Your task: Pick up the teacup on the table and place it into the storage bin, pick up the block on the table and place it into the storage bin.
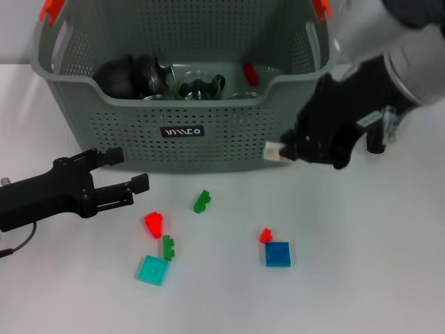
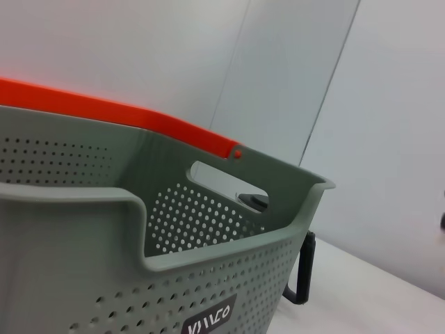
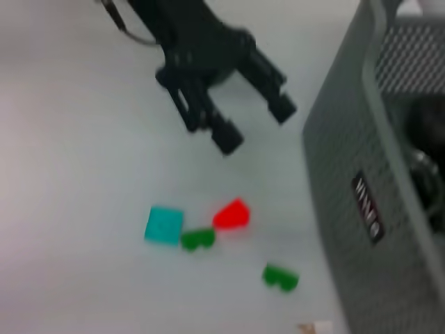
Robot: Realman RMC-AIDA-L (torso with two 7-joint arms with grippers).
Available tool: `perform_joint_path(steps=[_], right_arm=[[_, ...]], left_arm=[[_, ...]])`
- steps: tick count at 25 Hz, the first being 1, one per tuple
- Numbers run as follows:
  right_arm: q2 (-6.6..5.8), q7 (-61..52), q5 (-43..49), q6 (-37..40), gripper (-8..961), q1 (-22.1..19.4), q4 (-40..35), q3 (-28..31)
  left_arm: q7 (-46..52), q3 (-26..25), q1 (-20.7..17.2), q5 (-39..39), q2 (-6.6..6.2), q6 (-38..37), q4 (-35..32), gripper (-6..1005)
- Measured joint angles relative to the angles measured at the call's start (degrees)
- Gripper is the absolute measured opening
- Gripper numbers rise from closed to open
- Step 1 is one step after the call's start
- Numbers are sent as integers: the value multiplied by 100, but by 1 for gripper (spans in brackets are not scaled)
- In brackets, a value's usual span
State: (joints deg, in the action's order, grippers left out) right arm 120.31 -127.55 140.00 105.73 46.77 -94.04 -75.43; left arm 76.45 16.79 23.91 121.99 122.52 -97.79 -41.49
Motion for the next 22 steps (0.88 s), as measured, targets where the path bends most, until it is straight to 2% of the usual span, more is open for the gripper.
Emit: perform_joint_path(steps=[4,6,11,14,15,17,22], right_arm=[[-1,0,-226,-83,117,240,-88,379],[2,-48,-275,-363,117,382,-33,667],[-29,-601,148,-2077,115,674,656,844],[-38,-858,699,-2660,115,947,1312,878],[-41,-877,924,-2767,114,1090,1686,893],[-41,-868,978,-2786,114,1118,1774,892],[-26,-860,1140,-2857,201,1103,1815,870]], left_arm=[[-2,-28,-19,-6,0,-17,-9,879],[-3,-65,-20,-15,0,-29,-7,879],[-5,-81,1,-23,-8,-43,7,879],[-6,-80,13,-25,-9,-53,9,878],[-7,-80,10,-26,-9,-55,9,878],[-7,-80,3,-26,-9,-54,9,878],[-5,-85,-32,-27,-9,-50,9,878]])
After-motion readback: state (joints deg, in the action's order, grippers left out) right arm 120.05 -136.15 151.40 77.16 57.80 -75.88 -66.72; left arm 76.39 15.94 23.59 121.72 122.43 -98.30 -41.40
